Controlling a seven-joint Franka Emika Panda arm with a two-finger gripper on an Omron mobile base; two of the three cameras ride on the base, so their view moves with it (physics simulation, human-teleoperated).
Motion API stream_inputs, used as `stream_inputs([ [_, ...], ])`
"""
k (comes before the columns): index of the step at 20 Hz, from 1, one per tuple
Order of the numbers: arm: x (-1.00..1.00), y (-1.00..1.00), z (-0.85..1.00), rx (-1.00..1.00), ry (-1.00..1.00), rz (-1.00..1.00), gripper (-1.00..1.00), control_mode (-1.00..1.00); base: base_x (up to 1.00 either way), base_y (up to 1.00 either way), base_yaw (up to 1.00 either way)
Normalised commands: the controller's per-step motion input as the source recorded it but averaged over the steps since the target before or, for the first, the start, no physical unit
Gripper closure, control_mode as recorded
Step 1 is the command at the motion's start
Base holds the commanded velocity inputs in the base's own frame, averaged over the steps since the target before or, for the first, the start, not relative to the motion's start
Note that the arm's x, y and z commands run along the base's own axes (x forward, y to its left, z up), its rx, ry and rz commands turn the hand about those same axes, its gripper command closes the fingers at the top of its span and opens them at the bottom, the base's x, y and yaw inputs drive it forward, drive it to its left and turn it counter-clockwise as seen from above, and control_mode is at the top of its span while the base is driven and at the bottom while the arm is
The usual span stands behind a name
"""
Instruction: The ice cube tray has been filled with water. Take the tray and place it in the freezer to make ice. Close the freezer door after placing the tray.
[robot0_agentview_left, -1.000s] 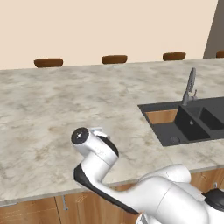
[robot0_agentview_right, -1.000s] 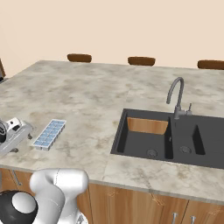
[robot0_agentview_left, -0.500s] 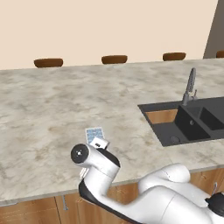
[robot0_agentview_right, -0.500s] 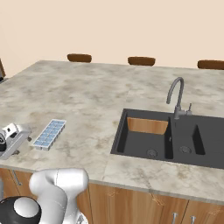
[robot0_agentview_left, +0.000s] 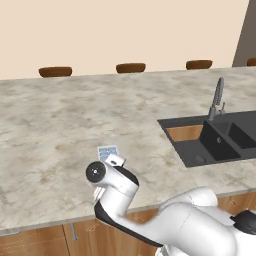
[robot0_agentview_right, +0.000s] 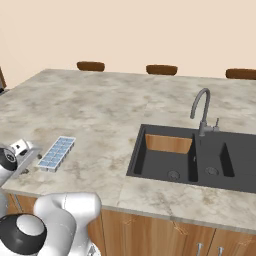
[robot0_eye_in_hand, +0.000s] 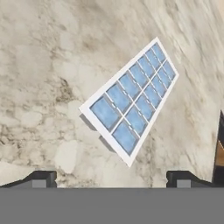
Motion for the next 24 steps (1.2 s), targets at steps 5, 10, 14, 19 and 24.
stream_inputs([
  [5,0.33,0.00,-0.14,0.00,0.00,0.00,-1.00,-1.00,0.00,0.00,0.00],
  [10,0.27,0.03,-0.18,0.00,0.00,0.00,-1.00,-1.00,0.00,0.00,0.00],
  [14,0.17,0.03,-0.22,0.00,0.00,0.00,-1.00,-1.00,0.00,0.00,0.00],
  [19,0.19,0.00,-0.26,0.00,0.00,0.00,-1.00,-1.00,0.00,0.00,0.00],
  [24,0.20,0.00,-0.29,0.00,0.00,0.00,-1.00,-1.00,0.00,0.00,0.00],
])
